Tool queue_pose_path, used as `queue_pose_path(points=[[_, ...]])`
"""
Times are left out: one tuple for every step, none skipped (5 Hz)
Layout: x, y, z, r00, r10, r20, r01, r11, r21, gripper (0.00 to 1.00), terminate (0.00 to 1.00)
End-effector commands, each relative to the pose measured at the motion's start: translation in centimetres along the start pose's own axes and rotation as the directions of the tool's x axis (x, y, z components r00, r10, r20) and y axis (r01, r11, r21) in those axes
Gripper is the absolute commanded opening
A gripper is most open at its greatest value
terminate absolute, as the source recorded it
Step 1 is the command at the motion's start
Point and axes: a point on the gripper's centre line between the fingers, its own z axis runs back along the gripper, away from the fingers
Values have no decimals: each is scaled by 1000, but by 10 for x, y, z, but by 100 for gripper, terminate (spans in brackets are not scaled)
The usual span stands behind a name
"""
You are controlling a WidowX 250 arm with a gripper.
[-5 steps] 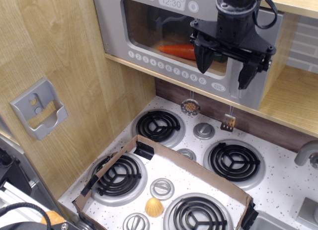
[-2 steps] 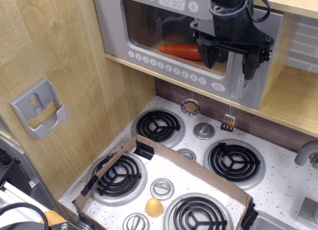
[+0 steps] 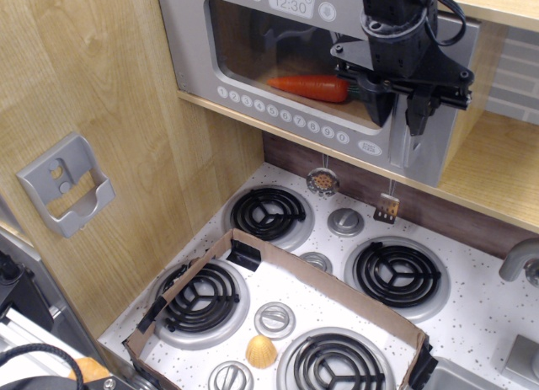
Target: Open microwave
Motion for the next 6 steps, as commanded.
queue_pose_path(points=[[3,6,26,1000,15,9,-15,1000,25,0,0],[-11,15,26,999,37,-29,-36,999,34,0,0],[-25,23,25,998,44,-39,-43,998,36,0,0],[-37,29,28,996,62,-69,-58,997,52,100,0],[-50,25,35,983,132,-126,-116,985,124,100,0],[-74,5,43,948,264,-177,-231,955,185,100,0]])
